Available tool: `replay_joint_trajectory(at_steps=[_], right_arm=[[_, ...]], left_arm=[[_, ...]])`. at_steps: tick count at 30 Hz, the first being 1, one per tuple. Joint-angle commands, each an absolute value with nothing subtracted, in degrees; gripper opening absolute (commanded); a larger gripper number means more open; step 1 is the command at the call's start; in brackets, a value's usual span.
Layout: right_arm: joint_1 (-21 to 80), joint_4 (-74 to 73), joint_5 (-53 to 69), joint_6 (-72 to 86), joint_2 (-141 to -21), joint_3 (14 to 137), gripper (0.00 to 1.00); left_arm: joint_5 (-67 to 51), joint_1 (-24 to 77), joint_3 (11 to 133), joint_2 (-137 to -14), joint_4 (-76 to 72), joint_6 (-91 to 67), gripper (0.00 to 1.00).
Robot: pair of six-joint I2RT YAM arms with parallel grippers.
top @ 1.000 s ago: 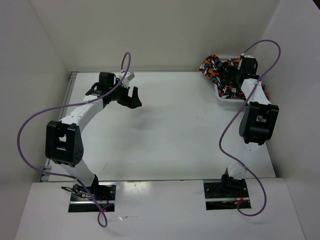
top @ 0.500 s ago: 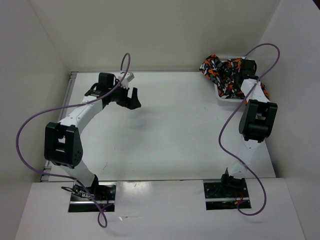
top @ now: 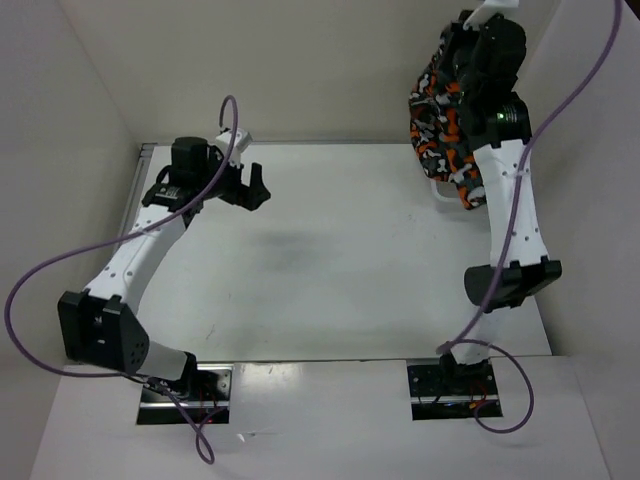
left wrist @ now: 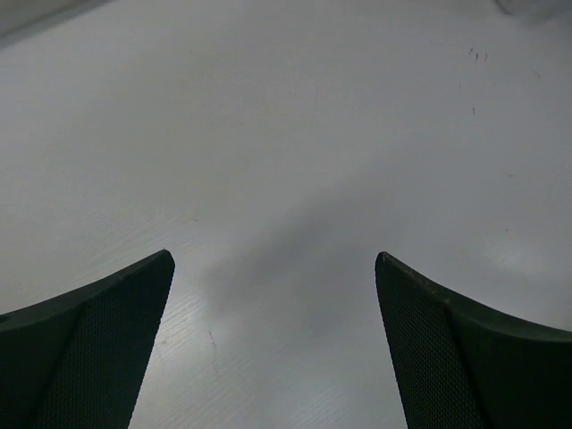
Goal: Fold and stack the shorts
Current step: Grab the shorts from the pile, then move the shorts to the center of the board
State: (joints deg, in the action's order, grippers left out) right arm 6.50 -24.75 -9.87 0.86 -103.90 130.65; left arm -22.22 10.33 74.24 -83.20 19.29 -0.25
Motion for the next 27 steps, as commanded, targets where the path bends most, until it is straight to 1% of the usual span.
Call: replay_joint_trajectory(at_steps=[1, 2, 3, 6, 8, 12, 15, 16, 18, 19, 21, 22, 23, 24, 26, 27], right_arm=[[14.9, -25.1, -8.6, 6.2, -98.2, 142.1, 0.00], [17.2, -25.9, -7.9, 7.0, -99.3, 144.8, 0.00], [20.9, -26.4, -7.9, 8.2, -100.5, 150.2, 0.00], [23.5, -28.0, -3.2, 17.9, -105.8, 159.2, 0.00], [24.7, -28.6, -1.6, 24.1, -108.4, 161.0, 0.00], [26.7, -29.2, 2.5, 30.6, -110.0, 156.2, 0.00], [26.7, -29.2, 4.6, 35.2, -110.0, 147.2, 0.00], [26.7, -29.2, 5.1, 35.9, -109.2, 140.7, 0.00], [26.7, -29.2, 6.2, 37.5, -107.0, 133.1, 0.00], [26.7, -28.5, 6.8, 37.5, -105.9, 124.0, 0.00], [26.7, -27.1, 7.5, 36.1, -102.5, 114.6, 0.00], [26.7, -26.1, 7.5, 34.5, -101.3, 105.2, 0.00], [26.7, -25.1, 6.3, 32.3, -99.9, 100.6, 0.00], [26.7, -23.0, 5.2, 28.4, -96.9, 91.9, 0.00], [23.8, -21.5, 2.6, 26.8, -93.5, 84.5, 0.00], [22.3, -21.5, 2.6, 25.4, -91.9, 78.4, 0.00]], left_arm=[[-19.6, 10.5, 73.6, -74.9, 18.5, 0.0, 1.00], [-19.1, 10.0, 73.6, -73.8, 19.1, 0.0, 1.00], [-19.6, 8.3, 73.6, -72.9, 19.1, 0.0, 1.00], [-20.1, 5.1, 72.3, -69.8, 19.1, 0.0, 1.00], [-21.7, 2.9, 71.6, -67.7, 19.1, 0.0, 1.00], [-23.1, 0.5, 71.1, -66.1, 20.1, 0.0, 1.00], [-23.6, 0.5, 70.6, -66.1, 20.1, 0.0, 1.00], [-23.6, 0.5, 70.6, -66.9, 20.1, 0.0, 1.00], [-24.3, 0.5, 70.6, -68.4, 21.2, 0.0, 1.00], [-24.9, 0.5, 71.2, -69.1, 21.2, 0.0, 1.00], [-24.2, 2.3, 71.2, -71.0, 22.5, 0.0, 1.00], [-20.4, 4.8, 69.4, -71.7, 22.5, 0.0, 1.00], [-18.7, 5.9, 68.2, -72.4, 22.5, 0.0, 1.00], [-16.8, 6.7, 67.1, -74.2, 22.5, 0.0, 1.00], [-12.6, 8.0, 65.0, -77.7, 22.5, 0.0, 1.00], [-12.0, 8.0, 63.3, -78.7, 21.9, 0.0, 1.00]])
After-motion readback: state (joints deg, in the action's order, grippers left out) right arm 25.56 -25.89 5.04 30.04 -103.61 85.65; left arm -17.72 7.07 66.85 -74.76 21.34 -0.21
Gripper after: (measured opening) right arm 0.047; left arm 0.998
